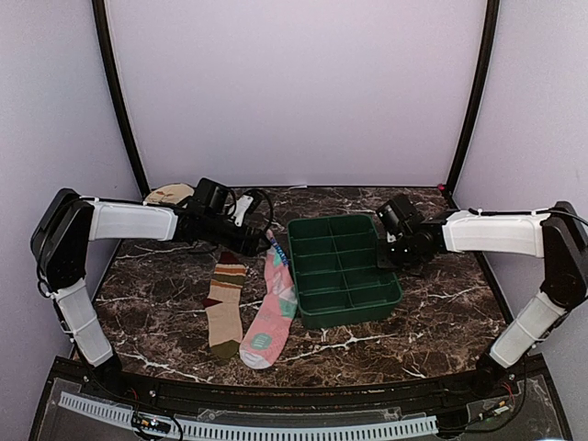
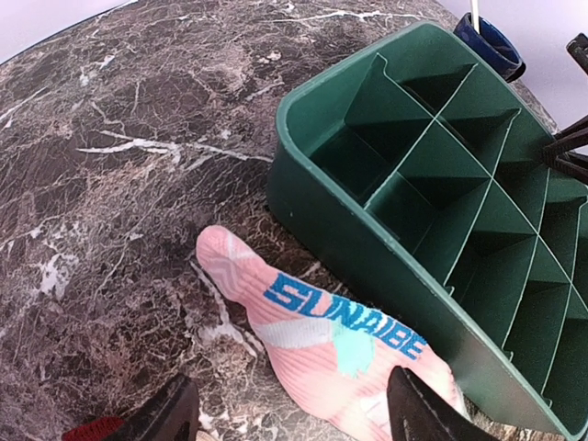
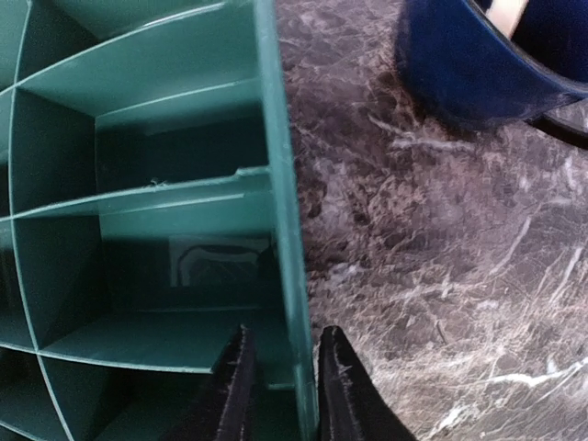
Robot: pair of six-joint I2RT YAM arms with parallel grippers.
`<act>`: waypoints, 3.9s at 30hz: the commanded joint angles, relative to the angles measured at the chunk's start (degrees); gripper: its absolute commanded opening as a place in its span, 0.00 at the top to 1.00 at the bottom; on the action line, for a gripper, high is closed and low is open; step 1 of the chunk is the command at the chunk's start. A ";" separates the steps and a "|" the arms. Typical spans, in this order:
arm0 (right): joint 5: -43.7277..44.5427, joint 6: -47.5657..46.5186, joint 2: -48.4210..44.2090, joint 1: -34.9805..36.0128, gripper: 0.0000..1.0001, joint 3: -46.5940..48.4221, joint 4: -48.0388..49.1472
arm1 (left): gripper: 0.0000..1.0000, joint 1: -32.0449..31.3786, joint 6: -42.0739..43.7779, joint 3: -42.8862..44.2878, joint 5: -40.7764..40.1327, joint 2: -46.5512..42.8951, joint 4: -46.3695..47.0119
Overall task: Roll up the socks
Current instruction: Move the storage box to the center of the board, then move the sock to the center of the board.
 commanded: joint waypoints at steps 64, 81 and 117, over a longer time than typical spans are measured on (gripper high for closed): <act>1.04 49.58 48.88 1.89 0.98 61.60 -10.18 | 0.34 0.04 -7.89 -14.70 -5.57 -15.10 2.57; 5.03 34.44 40.91 5.29 0.45 55.96 -0.03 | 0.32 -0.02 -10.18 -17.73 -6.15 -18.42 4.71; -20.49 -7.50 12.40 24.26 0.32 19.36 -0.19 | 0.21 6.77 -11.16 -3.88 -1.05 -1.51 -1.18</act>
